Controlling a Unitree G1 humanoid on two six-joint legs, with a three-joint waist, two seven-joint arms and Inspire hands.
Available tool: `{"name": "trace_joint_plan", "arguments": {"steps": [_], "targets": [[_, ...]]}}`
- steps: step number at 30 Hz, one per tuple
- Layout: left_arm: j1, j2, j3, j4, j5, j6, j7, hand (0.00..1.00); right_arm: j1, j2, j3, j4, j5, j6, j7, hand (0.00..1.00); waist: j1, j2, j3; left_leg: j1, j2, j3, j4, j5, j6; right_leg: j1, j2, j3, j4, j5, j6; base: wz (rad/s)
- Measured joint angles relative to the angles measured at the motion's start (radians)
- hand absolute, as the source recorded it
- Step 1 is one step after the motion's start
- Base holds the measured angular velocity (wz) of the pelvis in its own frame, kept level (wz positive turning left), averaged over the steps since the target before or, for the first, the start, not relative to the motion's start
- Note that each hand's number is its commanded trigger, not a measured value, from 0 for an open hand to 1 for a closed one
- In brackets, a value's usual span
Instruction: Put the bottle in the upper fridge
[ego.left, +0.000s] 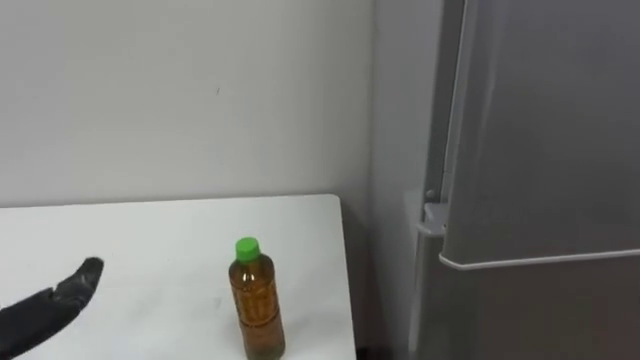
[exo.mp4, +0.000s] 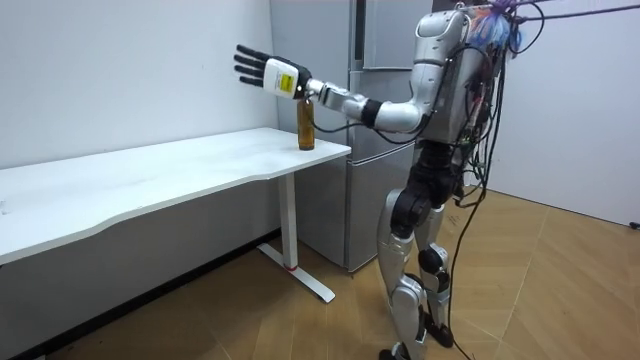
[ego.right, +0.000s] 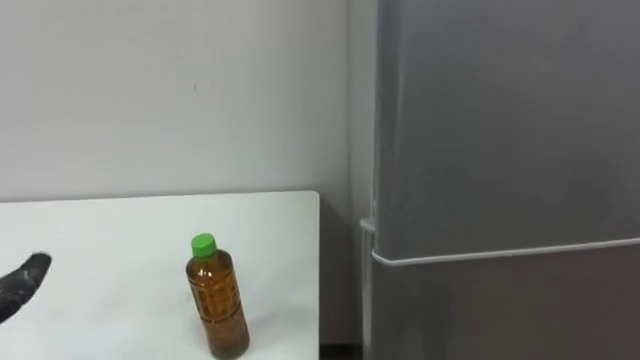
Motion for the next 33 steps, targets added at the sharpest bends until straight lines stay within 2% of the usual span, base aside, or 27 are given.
{"name": "trace_joint_plan", "arguments": {"steps": [4, 11, 12, 15, 19, 21, 27, 33], "targets": [[-0.059, -0.001, -0.069, -0.013, 0.017, 0.011, -0.054, 0.0, -0.018, 0.011, 0.005, 0.01, 0.001, 0.0, 0.01, 0.0, -0.029, -0.011, 0.007, -0.002, 0.001, 0.002, -0.002, 0.0, 0.0, -0.005, 0.001, 0.003, -0.001, 0.001, 0.0, -0.02], [-0.168, -0.004, -0.21, -0.077, 0.017, 0.039, -0.145, 0.0, -0.061, 0.007, 0.036, 0.035, 0.004, 0.0, 0.026, 0.0, -0.069, 0.0, 0.0007, -0.015, 0.002, 0.004, -0.002, 0.0, 0.0, -0.022, 0.005, 0.027, -0.007, 0.01, 0.0, -0.07], [-0.191, -0.003, -0.229, -0.077, 0.02, 0.041, -0.16, 0.0, -0.068, 0.005, 0.039, 0.039, 0.003, 0.0, 0.026, 0.0, -0.081, 0.006, -0.0019, -0.016, 0.002, 0.003, -0.003, 0.0, 0.0, -0.022, 0.005, 0.03, -0.008, 0.01, 0.0, 0.0], [-0.237, -0.003, -0.261, -0.078, 0.026, 0.06, -0.201, 0.0, -0.072, 0.0, 0.052, 0.04, 0.012, 0.001, 0.027, 0.0, -0.09, 0.018, -0.0029, -0.003, 0.002, 0.004, -0.012, 0.001, 0.0, -0.017, 0.007, 0.042, -0.008, 0.01, 0.0, -0.07], [-0.256, -0.001, -0.313, -0.092, 0.015, 0.068, -0.244, 0.0, -0.09, -0.01, 0.086, 0.05, 0.03, 0.007, 0.025, 0.0, -0.109, 0.025, -0.0009, 0.006, 0.002, 0.004, -0.022, 0.001, -0.001, -0.014, 0.008, 0.042, -0.008, 0.01, 0.0, -0.03], [-0.258, -0.001, -0.341, -0.1, 0.014, 0.086, -0.274, 0.0, -0.101, -0.008, 0.093, 0.061, 0.025, 0.013, 0.021, 0.0, -0.117, 0.026, -0.0003, 0.007, 0.002, 0.006, -0.025, 0.001, -0.001, -0.015, 0.008, 0.042, -0.009, 0.01, 0.0, 0.0], [-0.279, -0.008, -0.356, -0.113, 0.015, 0.107, -0.331, 0.0, -0.134, -0.008, 0.095, 0.102, 0.025, 0.019, 0.013, 0.0, -0.135, 0.025, 0.0, 0.007, 0.002, 0.011, -0.025, 0.001, -0.001, -0.013, 0.007, 0.041, -0.009, 0.01, 0.0, 0.02], [-0.291, -0.024, -0.353, -0.136, 0.01, 0.129, -0.369, 0.0, -0.154, -0.01, 0.113, 0.125, 0.026, 0.023, 0.014, 0.0, -0.136, 0.025, 0.0001, 0.0, 0.002, 0.019, -0.023, 0.001, -0.001, -0.018, 0.006, 0.041, -0.009, 0.01, 0.0, -0.01]]}}
